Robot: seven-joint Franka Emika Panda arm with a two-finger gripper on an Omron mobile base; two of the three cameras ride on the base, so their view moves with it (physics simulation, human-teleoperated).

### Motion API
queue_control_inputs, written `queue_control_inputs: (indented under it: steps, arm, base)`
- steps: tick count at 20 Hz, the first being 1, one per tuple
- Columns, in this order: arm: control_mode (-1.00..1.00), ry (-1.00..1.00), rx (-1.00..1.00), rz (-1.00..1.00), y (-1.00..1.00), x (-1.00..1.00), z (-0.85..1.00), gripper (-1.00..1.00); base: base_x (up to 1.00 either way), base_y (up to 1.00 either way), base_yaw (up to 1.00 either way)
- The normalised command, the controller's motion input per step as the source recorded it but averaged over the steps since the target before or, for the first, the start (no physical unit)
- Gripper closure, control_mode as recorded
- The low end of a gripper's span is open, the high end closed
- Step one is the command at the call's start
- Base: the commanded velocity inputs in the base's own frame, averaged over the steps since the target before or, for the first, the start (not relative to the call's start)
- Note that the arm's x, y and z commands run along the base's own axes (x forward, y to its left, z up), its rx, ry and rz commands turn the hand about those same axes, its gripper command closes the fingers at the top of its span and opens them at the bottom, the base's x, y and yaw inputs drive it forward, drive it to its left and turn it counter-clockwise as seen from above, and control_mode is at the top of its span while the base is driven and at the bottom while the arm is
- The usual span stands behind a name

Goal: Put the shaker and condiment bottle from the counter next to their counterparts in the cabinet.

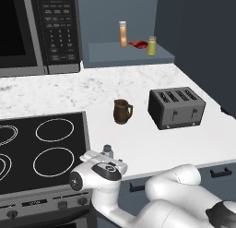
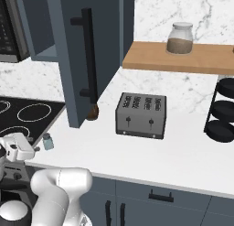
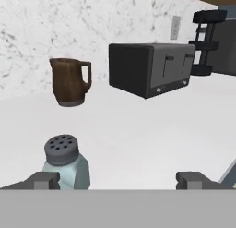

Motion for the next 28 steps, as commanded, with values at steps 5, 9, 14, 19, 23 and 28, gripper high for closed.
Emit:
queue_control_inputs:
  steps: [5, 9, 14, 19, 23, 28]
  arm:
    - [-1.00, 0.00, 0.00, 0.00, 0.00, 0.08, -0.01, -1.00]
    - [-1.00, 0.00, 0.00, 0.00, 0.00, 0.16, 0.00, -1.00]
    - [-1.00, 0.02, 0.00, 0.00, 0.03, 0.29, -0.07, -1.00]
    - [-1.00, 0.03, 0.00, 0.00, 0.13, 0.26, -0.18, -1.00]
    - [-1.00, 0.01, 0.00, 0.00, 0.16, 0.09, -0.22, -1.00]
    - [-1.00, 0.00, 0.01, -0.02, 0.01, 0.00, -0.07, -1.00]
  base:
    - [0.00, 0.00, 0.00]
    - [0.00, 0.00, 0.00]
    - [0.00, 0.00, 0.00]
    - [0.00, 0.00, 0.00]
    - [0.00, 0.00, 0.00]
    - [0.00, 0.00, 0.00]
